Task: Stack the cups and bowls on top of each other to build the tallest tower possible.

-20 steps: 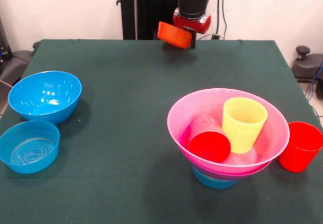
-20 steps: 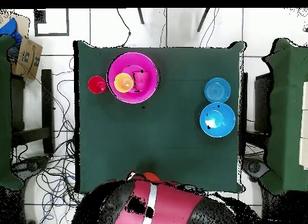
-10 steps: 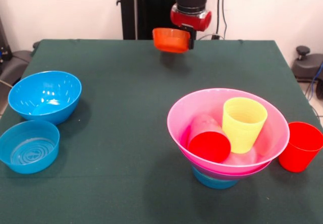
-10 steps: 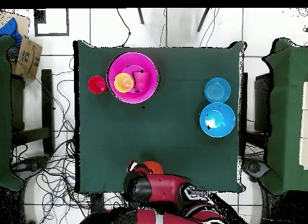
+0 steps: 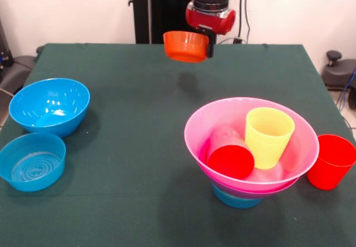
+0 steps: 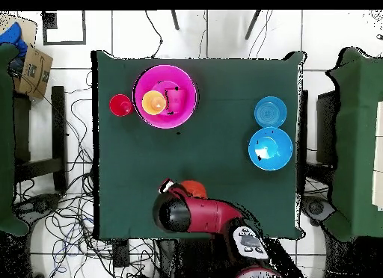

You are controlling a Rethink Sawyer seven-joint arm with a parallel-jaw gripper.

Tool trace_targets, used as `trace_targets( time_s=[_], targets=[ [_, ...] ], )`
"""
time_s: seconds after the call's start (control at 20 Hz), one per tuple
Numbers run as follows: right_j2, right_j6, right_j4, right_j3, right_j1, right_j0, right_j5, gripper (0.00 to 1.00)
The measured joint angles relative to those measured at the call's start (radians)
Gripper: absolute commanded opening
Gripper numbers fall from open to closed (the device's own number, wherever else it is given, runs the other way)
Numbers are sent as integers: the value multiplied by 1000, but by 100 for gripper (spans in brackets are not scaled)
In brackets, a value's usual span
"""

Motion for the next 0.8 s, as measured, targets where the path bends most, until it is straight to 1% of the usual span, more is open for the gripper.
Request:
trace_targets(
  time_s=[0.1, 0.2, 0.25, 0.55, 0.75, 0.8],
  targets=[
    [8, 0, 24, -32, -20, 3, 35, 0],
    [10, 0, 33, -46, -25, 5, 47, 0],
    [12, 0, 47, -70, -31, 11, 68, 0],
    [12, 0, 85, -128, -41, 35, 108, 0],
    [4, 0, 126, -188, -40, 74, 147, 0],
    [-8, 0, 145, -216, -38, 100, 168, 0]
  ],
)
